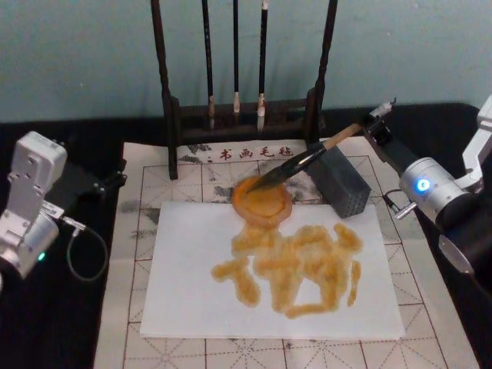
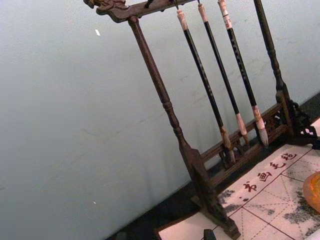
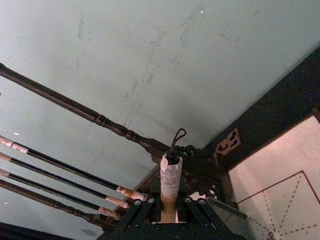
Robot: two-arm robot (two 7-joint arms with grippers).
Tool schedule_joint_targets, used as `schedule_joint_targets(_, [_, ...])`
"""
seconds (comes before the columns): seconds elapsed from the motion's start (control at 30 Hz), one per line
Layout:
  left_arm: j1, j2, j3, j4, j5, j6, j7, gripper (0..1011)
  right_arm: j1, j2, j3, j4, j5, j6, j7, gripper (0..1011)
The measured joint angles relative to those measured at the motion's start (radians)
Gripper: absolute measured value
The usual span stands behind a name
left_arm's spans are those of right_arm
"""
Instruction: Pick up the brush from the inkstone, write on the paper, then place the brush back to its original position.
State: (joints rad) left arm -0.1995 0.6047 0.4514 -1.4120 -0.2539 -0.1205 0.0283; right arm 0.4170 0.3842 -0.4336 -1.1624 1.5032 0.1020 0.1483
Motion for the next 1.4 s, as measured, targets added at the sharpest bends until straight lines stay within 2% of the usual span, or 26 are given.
schedule_joint_targets(0.8, [0.0,0.0,0.0,0.0,0.0,0.0,0.0,1001,0.013,-0.042,0.01,0.045,-0.044,-0.007,-0.013,187])
schedule_joint_targets(1.4, [0.0,0.0,0.0,0.0,0.0,0.0,0.0,1001,0.01,-0.047,0.016,0.044,-0.054,0.005,-0.024,187])
